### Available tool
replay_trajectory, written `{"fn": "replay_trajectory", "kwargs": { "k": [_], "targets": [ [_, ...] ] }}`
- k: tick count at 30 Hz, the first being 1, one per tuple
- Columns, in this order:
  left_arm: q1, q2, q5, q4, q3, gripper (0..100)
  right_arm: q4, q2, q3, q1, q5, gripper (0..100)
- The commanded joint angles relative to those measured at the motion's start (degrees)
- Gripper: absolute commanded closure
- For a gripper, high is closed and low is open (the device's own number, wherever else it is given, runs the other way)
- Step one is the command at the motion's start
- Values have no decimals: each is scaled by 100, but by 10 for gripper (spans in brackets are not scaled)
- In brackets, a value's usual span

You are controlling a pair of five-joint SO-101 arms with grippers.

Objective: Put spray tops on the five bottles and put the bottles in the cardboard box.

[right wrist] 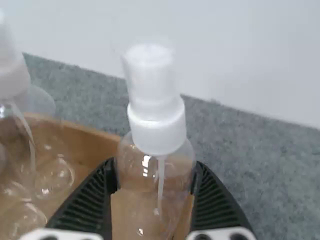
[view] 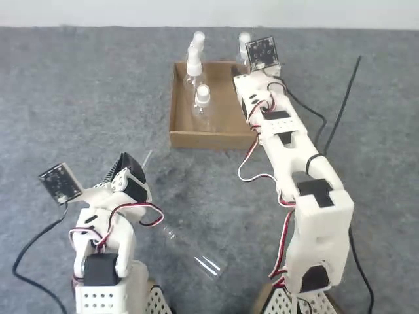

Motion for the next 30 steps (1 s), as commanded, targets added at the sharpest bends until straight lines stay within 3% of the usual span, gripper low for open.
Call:
{"fn": "replay_trajectory", "kwargs": {
  "k": [1,11,17,30],
  "targets": [
    [-26,-88,44,-193,-66,988,-154,-66,-396,-4,-53,991],
    [-26,-88,44,-185,-66,988,-127,233,-396,-13,-62,980],
    [-26,-88,44,-185,-66,988,-92,251,-352,-22,-53,859],
    [0,-88,18,-202,4,988,-84,189,-229,-215,-53,731]
  ]
}}
